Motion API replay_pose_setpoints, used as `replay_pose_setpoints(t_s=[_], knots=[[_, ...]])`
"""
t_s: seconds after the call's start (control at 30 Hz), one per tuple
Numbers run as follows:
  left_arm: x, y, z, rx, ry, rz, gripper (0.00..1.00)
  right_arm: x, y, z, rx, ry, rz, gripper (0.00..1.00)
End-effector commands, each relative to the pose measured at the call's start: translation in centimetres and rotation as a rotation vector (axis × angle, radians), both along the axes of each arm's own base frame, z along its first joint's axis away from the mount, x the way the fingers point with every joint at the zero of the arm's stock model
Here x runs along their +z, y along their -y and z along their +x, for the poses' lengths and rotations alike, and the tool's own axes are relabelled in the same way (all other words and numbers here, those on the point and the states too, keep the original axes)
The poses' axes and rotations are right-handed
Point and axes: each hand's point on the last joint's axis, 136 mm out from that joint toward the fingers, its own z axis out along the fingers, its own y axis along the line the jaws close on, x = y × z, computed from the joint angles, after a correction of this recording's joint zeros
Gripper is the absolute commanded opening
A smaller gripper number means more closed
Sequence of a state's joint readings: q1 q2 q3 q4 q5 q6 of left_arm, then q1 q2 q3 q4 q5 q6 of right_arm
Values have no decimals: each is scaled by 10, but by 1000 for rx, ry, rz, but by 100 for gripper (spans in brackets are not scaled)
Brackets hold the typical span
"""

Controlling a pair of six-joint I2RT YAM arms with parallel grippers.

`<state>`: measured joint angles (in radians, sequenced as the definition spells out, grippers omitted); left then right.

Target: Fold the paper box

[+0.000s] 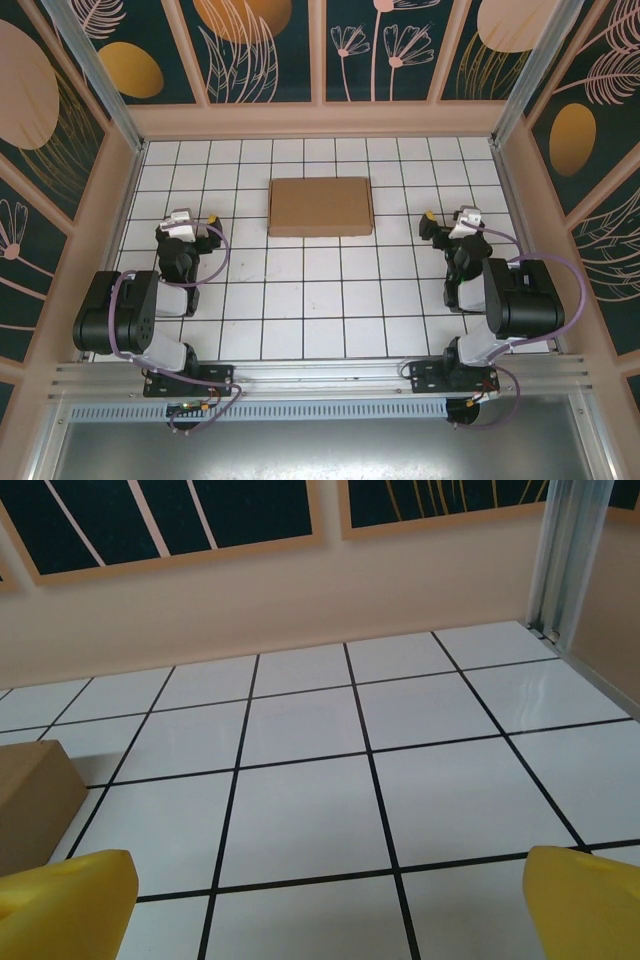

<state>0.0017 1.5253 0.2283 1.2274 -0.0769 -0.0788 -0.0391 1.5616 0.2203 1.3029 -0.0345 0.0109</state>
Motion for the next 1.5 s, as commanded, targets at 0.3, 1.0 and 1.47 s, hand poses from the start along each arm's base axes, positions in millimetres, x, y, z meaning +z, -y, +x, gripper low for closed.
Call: replay_pose_setpoints(t_s=[0.3, 1.0, 1.47], knots=[[18, 4, 0, -23, 70, 20, 99, 3, 0, 1, 16, 7, 12, 99], [16, -4, 3, 27, 55, 10, 99, 2, -2, 1, 49, 5, 15, 99], [15, -3, 4, 22, 52, 13, 99, 4, -12, -2, 117, 17, 10, 99]])
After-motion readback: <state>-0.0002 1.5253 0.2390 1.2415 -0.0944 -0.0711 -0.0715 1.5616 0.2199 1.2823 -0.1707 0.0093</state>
